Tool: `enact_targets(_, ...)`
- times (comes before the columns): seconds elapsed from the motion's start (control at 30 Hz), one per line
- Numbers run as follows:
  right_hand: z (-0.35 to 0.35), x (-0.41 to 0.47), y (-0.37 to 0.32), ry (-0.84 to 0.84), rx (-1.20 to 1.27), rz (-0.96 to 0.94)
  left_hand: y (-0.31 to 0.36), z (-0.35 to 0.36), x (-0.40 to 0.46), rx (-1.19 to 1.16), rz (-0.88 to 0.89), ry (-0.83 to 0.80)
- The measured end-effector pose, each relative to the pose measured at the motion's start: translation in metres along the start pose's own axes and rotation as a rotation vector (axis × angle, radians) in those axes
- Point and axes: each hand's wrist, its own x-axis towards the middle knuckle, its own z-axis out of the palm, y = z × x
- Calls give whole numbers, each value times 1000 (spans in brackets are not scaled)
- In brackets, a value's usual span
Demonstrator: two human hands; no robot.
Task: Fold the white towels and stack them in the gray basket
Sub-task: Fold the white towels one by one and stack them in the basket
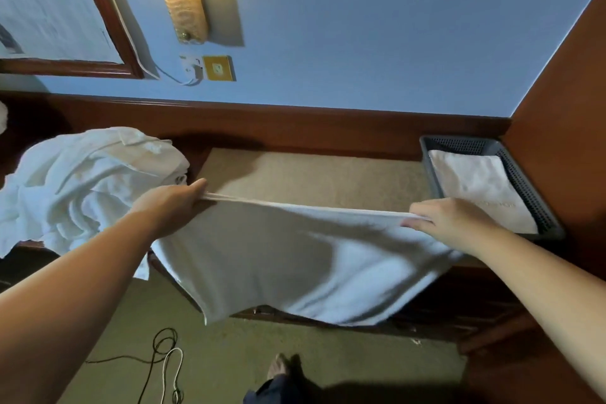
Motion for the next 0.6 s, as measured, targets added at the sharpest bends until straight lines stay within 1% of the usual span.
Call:
enact_targets(0.07, 5, 11, 12, -22, -118, 13, -18, 14, 15, 66, 167, 125)
enact_targets(0.13, 9, 29, 16, -57, -278, 36, -27, 25, 36, 76, 284, 183)
enact_targets(0.2, 14, 52, 17, -87, -405, 46, -33, 36, 61, 73, 361, 234)
enact_targets(0.27, 18, 80, 22, -150, -468, 73, -39, 50, 88, 75, 376, 227)
enact_targets(0.33, 21, 114, 28, -227, -448, 108, -50, 66, 119, 52, 339, 158)
enact_targets(0.43, 30, 166, 42, -319, -400, 129, -70, 84, 170, 18, 233, -27)
enact_targets(0.47, 33, 183, 47, -318, -382, 126, -79, 90, 187, 15, 216, -69)
enact_targets(0.53, 42, 216, 61, -201, -363, 82, -92, 99, 217, 9, 212, -124)
enact_targets(0.57, 45, 230, 67, -174, -356, 88, -96, 103, 231, 19, 208, -165)
enact_targets(0.6, 49, 243, 72, -221, -350, 115, -100, 108, 246, 29, 216, -197)
